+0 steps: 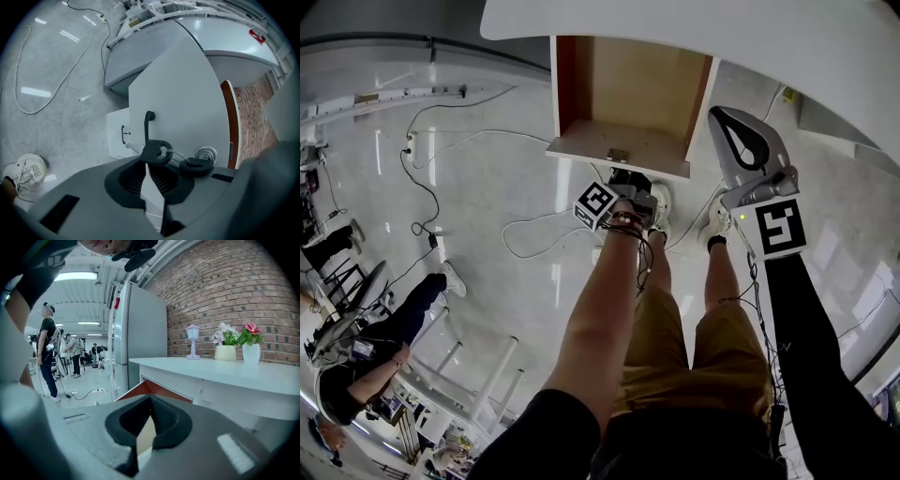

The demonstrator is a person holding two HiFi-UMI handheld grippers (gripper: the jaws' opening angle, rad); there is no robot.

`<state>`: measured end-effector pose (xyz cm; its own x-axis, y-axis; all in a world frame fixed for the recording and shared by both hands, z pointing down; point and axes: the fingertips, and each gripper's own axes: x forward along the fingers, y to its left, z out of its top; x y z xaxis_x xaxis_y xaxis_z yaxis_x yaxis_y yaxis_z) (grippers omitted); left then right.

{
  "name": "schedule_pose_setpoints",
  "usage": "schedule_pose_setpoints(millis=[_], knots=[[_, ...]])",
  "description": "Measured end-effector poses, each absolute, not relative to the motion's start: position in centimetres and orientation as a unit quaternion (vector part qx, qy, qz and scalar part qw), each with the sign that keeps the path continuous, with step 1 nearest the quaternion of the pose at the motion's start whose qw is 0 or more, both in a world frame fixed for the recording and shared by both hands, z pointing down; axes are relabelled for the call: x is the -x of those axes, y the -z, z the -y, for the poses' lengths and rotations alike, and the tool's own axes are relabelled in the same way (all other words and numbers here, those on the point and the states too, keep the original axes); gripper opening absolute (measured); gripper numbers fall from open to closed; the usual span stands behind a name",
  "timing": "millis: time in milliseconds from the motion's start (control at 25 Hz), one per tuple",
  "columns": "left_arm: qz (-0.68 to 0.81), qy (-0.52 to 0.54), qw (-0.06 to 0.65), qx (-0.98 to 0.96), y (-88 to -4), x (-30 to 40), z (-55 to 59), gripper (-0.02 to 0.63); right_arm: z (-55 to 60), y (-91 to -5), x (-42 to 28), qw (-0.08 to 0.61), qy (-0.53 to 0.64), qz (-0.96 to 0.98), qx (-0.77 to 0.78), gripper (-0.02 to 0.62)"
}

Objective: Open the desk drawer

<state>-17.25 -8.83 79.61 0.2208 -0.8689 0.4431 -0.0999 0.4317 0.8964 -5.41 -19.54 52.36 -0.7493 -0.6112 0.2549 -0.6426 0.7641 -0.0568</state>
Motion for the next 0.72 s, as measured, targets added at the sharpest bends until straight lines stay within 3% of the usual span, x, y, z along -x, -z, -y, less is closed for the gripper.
schedule_pose_setpoints(millis=[480,720], knots=[[0.544,0.289,0.655,-0.437,-80.3,16.9,8.3,0.084,18.6,-52.5,5.5,0.115,-0.067,0.933,-0.334,0.0],[0.569,0.244,0.673,-0.404,-82.4,17.5,6.8,0.316,18.2,-52.4,6.0,0.116,-0.069,0.934,-0.33,0.0]])
